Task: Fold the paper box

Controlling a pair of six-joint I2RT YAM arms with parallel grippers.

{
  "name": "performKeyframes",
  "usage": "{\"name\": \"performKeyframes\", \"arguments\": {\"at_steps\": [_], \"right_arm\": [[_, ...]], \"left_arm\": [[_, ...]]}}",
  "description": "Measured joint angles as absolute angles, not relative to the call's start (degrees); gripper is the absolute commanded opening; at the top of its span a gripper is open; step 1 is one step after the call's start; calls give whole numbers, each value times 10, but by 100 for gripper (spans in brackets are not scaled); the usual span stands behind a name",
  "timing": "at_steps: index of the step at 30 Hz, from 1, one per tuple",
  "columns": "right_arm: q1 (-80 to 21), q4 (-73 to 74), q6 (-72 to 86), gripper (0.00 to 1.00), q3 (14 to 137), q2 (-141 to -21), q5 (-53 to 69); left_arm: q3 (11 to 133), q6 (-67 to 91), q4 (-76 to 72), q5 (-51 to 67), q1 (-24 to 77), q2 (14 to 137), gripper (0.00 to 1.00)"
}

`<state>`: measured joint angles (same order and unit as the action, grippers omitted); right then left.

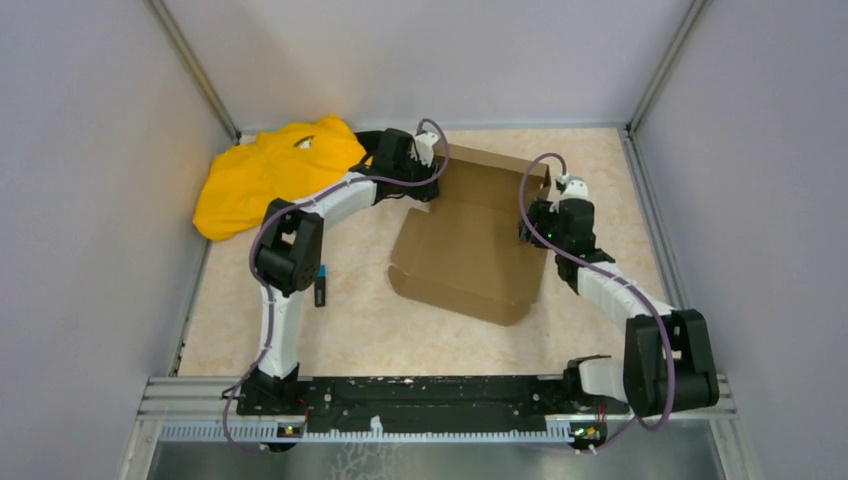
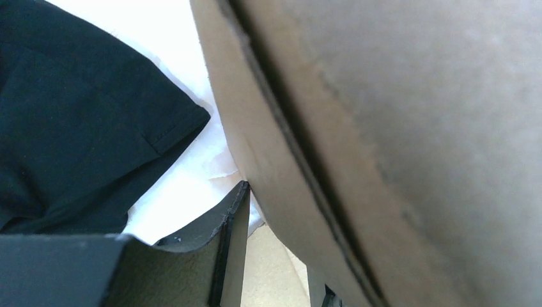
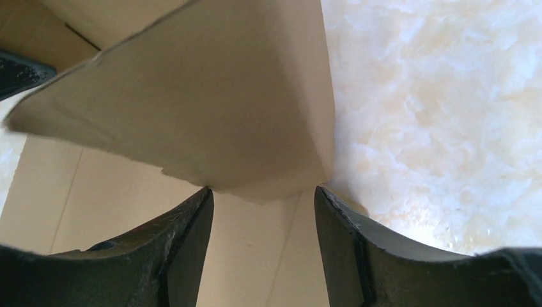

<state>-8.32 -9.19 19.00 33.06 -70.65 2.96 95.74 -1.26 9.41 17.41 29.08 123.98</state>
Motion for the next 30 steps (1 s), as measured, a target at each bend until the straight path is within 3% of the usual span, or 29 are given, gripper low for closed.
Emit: {"name": "performKeyframes", "arguments": {"at_steps": [9, 12, 17, 30], "right_arm": [[-86, -130, 161, 59, 373, -761, -7], [-86, -138, 160, 59, 376, -760, -8], [-86, -132, 163, 61, 376, -728, 2], [-62, -124, 228, 64, 376, -638, 16]], "left_arm": [[960, -29, 93, 196, 288, 1244, 44], [960, -29, 93, 201, 287, 1244, 57], [941, -33, 73, 217, 285, 1236, 66], [830, -37, 57, 263, 285, 1167, 71]]}}
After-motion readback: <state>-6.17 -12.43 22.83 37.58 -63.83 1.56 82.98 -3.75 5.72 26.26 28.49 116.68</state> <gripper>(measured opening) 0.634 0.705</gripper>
